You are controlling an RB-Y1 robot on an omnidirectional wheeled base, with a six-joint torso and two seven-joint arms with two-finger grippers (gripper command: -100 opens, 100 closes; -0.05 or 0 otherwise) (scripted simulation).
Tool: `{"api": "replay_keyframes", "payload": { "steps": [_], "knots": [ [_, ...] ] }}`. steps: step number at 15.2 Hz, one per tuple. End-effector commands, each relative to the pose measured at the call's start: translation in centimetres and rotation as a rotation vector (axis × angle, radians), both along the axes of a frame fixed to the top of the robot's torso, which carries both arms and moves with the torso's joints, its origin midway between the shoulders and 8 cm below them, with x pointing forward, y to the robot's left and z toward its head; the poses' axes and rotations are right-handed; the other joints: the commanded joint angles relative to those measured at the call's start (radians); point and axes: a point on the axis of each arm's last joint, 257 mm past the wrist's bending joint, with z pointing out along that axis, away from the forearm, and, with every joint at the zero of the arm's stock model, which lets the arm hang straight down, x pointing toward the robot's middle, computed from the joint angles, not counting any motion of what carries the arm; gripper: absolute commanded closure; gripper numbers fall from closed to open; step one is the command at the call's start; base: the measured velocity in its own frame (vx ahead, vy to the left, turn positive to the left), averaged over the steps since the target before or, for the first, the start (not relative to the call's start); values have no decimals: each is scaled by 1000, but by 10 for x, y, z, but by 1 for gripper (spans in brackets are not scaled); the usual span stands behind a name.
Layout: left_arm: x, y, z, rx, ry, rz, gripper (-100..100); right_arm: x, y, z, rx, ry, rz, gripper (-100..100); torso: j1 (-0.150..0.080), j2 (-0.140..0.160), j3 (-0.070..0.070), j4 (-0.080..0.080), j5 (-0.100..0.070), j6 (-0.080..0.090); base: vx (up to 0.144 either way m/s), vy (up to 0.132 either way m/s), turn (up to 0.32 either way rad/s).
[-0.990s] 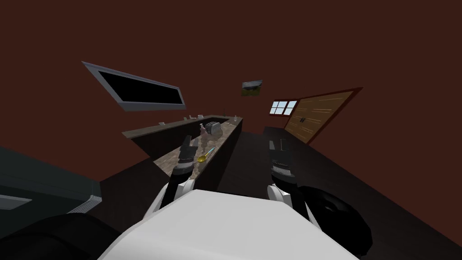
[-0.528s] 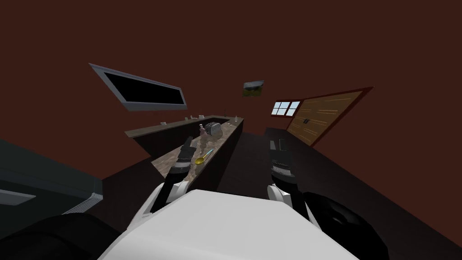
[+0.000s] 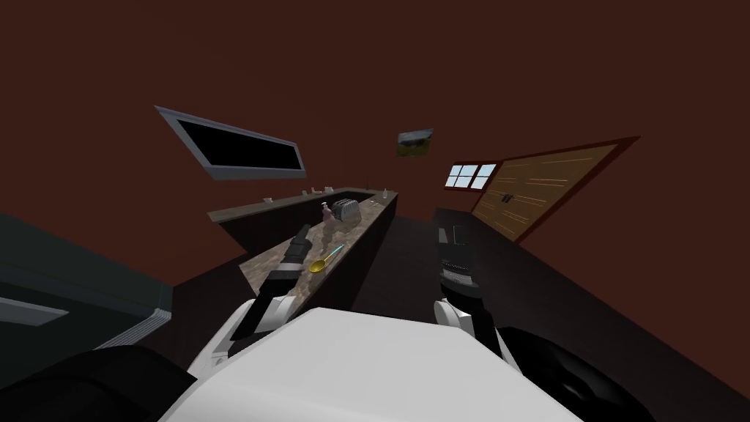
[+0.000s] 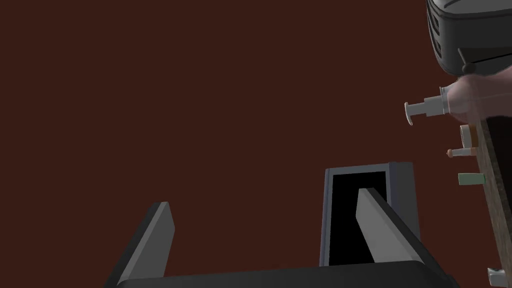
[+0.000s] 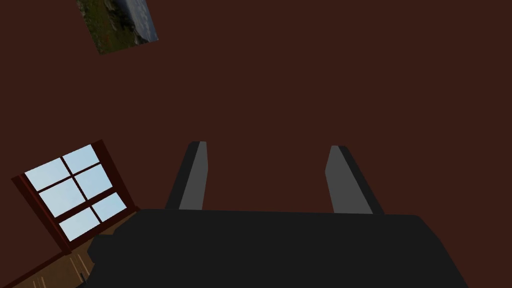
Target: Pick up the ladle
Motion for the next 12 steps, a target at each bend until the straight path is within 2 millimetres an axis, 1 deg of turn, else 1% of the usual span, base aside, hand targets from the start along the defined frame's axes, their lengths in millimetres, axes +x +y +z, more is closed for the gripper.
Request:
{"api": "replay_keyframes", "payload": {
  "steps": [1,2,4,5,7,8,10,11,12],
  "knots": [
    [1,14,-13,-6,52,28,-100,0,0,0,0,0,0,0,0,0,0,0,0,0,85,-56,69],
    [0,30,-21,-5,88,55,-100,0,0,0,0,0,0,0,0,0,0,0,0,0,97,-69,91],
    [2,32,-27,-12,112,65,-100,0,0,0,0,0,0,0,-1,-1,0,0,0,0,92,-66,55],
    [-1,50,-36,-15,151,96,-100,0,0,0,0,0,0,0,0,0,0,0,0,0,85,-65,49],
    [0,52,-42,-21,173,105,-100,0,0,0,0,0,0,0,-1,0,0,0,0,0,83,-67,56],
    [-3,70,-50,-25,208,138,-100,0,0,0,0,0,0,0,0,0,0,0,0,0,85,-61,82],
    [-2,73,-57,-34,235,149,-100,0,0,0,0,0,0,0,-1,0,0,0,0,0,88,-68,57],
    [-8,91,-64,-39,267,182,-100,0,0,0,0,0,0,0,0,0,0,0,0,0,85,-60,61],
    [-7,93,-68,-44,283,189,-100,0,0,0,0,0,0,0,0,0,0,0,0,0,94,-73,79]
  ]
}}
